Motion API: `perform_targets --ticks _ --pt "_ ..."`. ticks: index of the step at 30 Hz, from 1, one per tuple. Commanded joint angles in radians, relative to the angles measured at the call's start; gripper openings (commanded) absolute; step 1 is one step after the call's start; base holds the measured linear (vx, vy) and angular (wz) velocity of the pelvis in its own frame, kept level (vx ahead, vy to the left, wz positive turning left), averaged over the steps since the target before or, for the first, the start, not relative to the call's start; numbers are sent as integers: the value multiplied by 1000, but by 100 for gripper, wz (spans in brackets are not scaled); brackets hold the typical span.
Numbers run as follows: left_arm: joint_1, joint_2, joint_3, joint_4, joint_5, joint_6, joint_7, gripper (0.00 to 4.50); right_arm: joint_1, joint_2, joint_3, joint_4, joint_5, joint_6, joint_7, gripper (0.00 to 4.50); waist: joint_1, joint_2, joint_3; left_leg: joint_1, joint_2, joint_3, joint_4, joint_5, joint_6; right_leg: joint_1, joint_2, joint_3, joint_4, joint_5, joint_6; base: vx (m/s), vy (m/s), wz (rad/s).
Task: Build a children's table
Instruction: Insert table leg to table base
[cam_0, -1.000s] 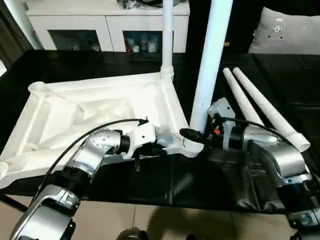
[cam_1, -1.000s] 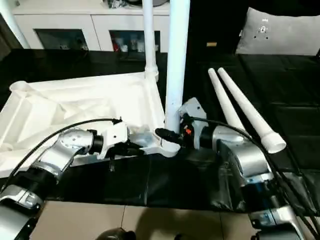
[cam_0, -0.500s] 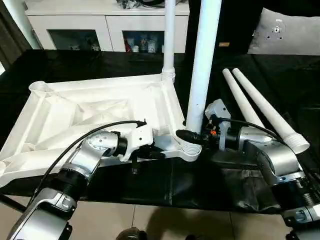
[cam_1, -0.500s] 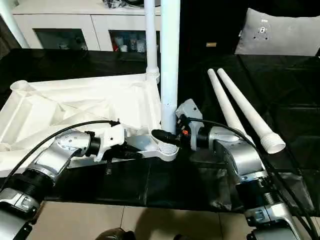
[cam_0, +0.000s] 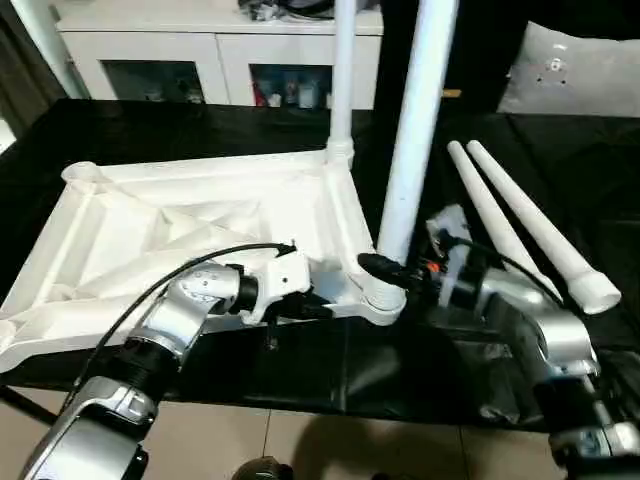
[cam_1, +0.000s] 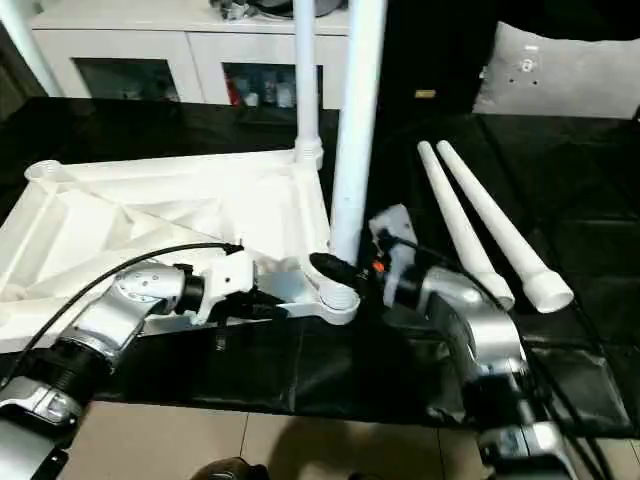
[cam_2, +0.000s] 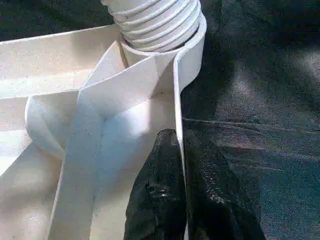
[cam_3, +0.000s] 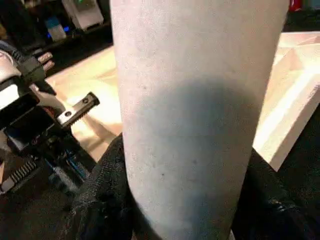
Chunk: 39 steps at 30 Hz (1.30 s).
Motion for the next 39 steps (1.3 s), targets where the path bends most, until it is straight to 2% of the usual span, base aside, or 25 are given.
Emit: perform_targets --ticks 1,4,5,6,7,9,10,13,17,21,23,25,27,28,29,31,32,33,35,36,37,39 --pt "-2 -15 18 8 -34 -7 0 0 66 4 0 27 -15 4 -4 193 4 -14 -69 24 115 -54 -73 -209 44 43 -139 79 -79 -363 -116 0 0 0" --pt "-6 -19 26 16 -36 -6 6 0 93 11 -21 5 4 -5 0 193 6 -17 -68 23 112 -54 -72 -217 44 44 -140 79 -85 -398 -104 0 0 0" --pt "-7 -21 28 19 -37 -5 9 0 106 14 -31 -6 16 -5 -1 193 4 -5 -64 26 113 -55 -74 -237 41 40 -137 78 -92 -421 -96 0 0 0" --pt "-9 -24 30 23 -36 -5 11 0 127 17 -44 -25 32 -10 -5 193 4 -10 -64 28 113 -56 -75 -245 42 42 -138 77 -93 -431 -91 0 0 0" --pt "-9 -25 31 25 -35 -6 13 0 139 17 -48 -35 37 -15 -8 193 4 -11 -64 27 112 -55 -74 -243 43 42 -137 77 -93 -434 -89 0 0 0" --pt "-9 -27 32 28 -33 -7 13 0 151 17 -51 -44 39 -22 -10 193 5 -10 -61 30 110 -56 -76 -265 38 39 -138 76 -99 -480 -77 0 0 0" --pt "-10 -28 32 30 -32 -7 13 0 158 18 -55 -50 39 -28 -11 193 2 -5 -56 33 109 -58 -77 -290 29 36 -138 74 -108 -529 -62 0 0 0" --pt "-13 -29 33 36 -28 -9 13 0 169 9 -47 -54 13 -57 -11 193 -5 -7 -51 38 106 -62 -79 -335 17 36 -138 69 -116 -591 -45 0 0 0" --pt "-15 -28 34 43 -23 -13 12 0 172 -27 11 -44 -69 -106 -1 192 -7 -9 -49 44 105 -62 -80 -350 11 32 -139 69 -122 -618 -33 0 0 0" --pt "-17 -26 35 46 -20 -15 12 0 166 -45 39 -34 -107 -126 1 192 -9 -10 -49 46 107 -64 -83 -360 13 35 -140 69 -123 -613 -36 0 0 0" --pt "-18 -20 33 48 -14 -21 10 0 141 -65 82 -8 -164 -149 4 192 -10 -9 -48 44 108 -65 -85 -357 15 36 -139 68 -120 -599 -40 0 0 0" --pt "-19 -14 28 46 -9 -25 2 0 112 -76 110 15 -188 -151 19 192 -14 -8 -44 46 107 -65 -84 -378 10 33 -139 68 -123 -623 -39 0 0 0" --pt "-20 -13 27 45 -8 -26 -2 0 102 -80 118 23 -191 -150 25 192 -22 -8 -38 53 103 -67 -83 -413 5 30 -139 64 -132 -670 -31 0 0 0" --pt "-26 -9 22 50 -4 -33 -14 0 78 -93 143 46 -209 -154 51 192 -27 -6 -34 57 102 -68 -82 -436 2 28 -139 60 -138 -696 -23 0 0 0" --pt "-26 -9 22 50 -4 -33 -14 0 78 -93 143 46 -209 -154 51 192 -36 -7 -30 61 101 -71 -82 -469 -4 28 -135 52 -143 -721 -12 0 0 0" --pt "-41 -5 13 66 5 -49 -29 0 54 -106 172 69 -230 -162 80 192 -44 -3 -26 75 101 -74 -78 -527 -18 19 -134 43 -153 -755 1 0 0 0" --pt "-53 -4 9 79 9 -57 -35 0 45 -112 186 75 -238 -164 95 192 -48 -4 -25 80 102 -77 -79 -550 -23 23 -133 39 -157 -759 10 0 0 0" --pt "-62 -5 7 88 11 -61 -39 0 40 -116 194 77 -242 -162 106 192 -49 -3 -24 82 103 -78 -80 -564 -24 21 -132 36 -158 -755 10 0 0 0" --pt "-79 -7 5 104 14 -68 -41 0 38 -120 203 76 -247 -160 117 192 -52 1 -27 79 114 -84 -93 -596 -39 32 -132 38 -147 -692 -6 0 0 0" --pt "-91 -10 6 117 16 -72 -42 0 38 -122 206 76 -247 -161 120 192 -55 2 -22 80 119 -86 -101 -633 -52 30 -134 40 -142 -654 -24 0 0 0" --pt "-108 -15 7 133 17 -77 -42 0 41 -123 209 76 -246 -160 123 192 -57 4 -18 83 117 -88 -102 -660 -63 28 -136 40 -143 -668 -25 0 0 0" --pt "-117 -17 8 141 18 -80 -42 0 42 -123 210 76 -245 -160 125 192 -57 -1 -20 83 113 -87 -98 -646 -64 29 -146 44 -144 -681 -30 0 0 0"
